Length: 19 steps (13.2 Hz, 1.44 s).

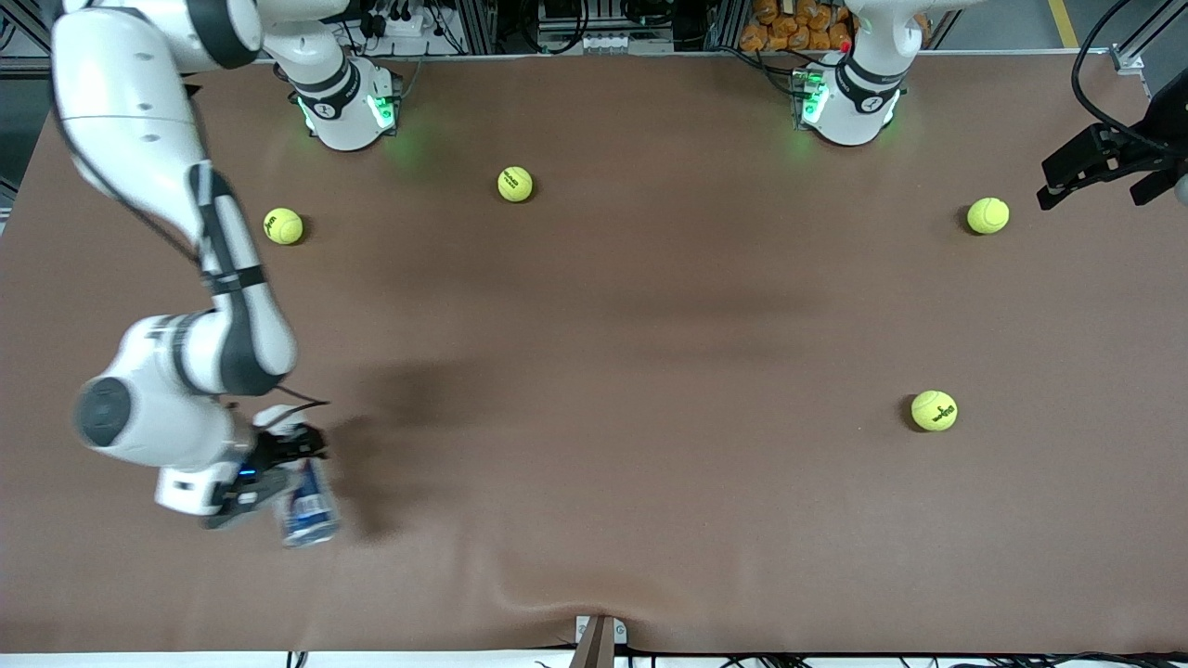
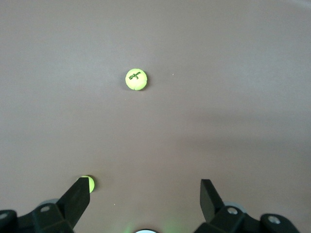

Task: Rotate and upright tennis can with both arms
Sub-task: 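Lift the can with the right gripper and carry it to mid-table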

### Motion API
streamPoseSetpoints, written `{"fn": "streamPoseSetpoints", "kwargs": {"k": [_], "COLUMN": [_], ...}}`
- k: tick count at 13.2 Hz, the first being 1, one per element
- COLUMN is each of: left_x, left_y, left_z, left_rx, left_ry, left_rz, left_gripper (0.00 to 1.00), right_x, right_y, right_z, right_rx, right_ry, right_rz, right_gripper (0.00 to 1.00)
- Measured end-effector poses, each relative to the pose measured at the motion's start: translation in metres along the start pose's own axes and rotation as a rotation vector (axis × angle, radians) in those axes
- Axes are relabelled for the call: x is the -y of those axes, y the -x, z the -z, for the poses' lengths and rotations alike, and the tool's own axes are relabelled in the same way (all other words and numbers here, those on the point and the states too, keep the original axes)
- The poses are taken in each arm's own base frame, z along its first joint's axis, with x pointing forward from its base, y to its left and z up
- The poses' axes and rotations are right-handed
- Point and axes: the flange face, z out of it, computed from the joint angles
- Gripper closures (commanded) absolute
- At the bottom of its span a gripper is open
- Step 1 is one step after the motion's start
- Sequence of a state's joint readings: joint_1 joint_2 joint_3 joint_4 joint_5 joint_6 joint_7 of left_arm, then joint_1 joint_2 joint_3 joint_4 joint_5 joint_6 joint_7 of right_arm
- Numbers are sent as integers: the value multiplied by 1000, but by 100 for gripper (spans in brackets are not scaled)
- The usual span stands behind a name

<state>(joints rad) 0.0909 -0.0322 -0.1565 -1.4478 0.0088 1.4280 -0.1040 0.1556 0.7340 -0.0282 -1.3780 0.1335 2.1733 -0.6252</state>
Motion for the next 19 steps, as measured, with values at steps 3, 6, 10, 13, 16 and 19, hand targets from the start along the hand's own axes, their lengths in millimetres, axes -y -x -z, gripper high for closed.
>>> {"fn": "streamPoseSetpoints", "kwargs": {"k": [3,6,10,13,16,19], "left_x": [2,0,-9,-22,-39,-62], "left_y": [0,-2,-3,-5,-9,-18], "left_z": [-2,-7,-15,-26,-39,-58], "left_rx": [5,16,32,55,79,92], "left_ry": [0,-1,-2,-3,-2,2], "left_rz": [3,-1,-18,-42,-74,-113], "left_gripper": [0,0,0,0,0,0], "right_x": [145,269,334,336,338,337], "right_y": [-74,-109,-117,-104,-89,-81], "right_z": [-2,-10,-23,-52,-87,-107], "right_rx": [-13,-15,-20,-19,1,0], "right_ry": [-3,48,92,95,83,85], "right_rz": [323,584,915,986,979,961], "right_gripper": [19,19,18,15,15,9]}}
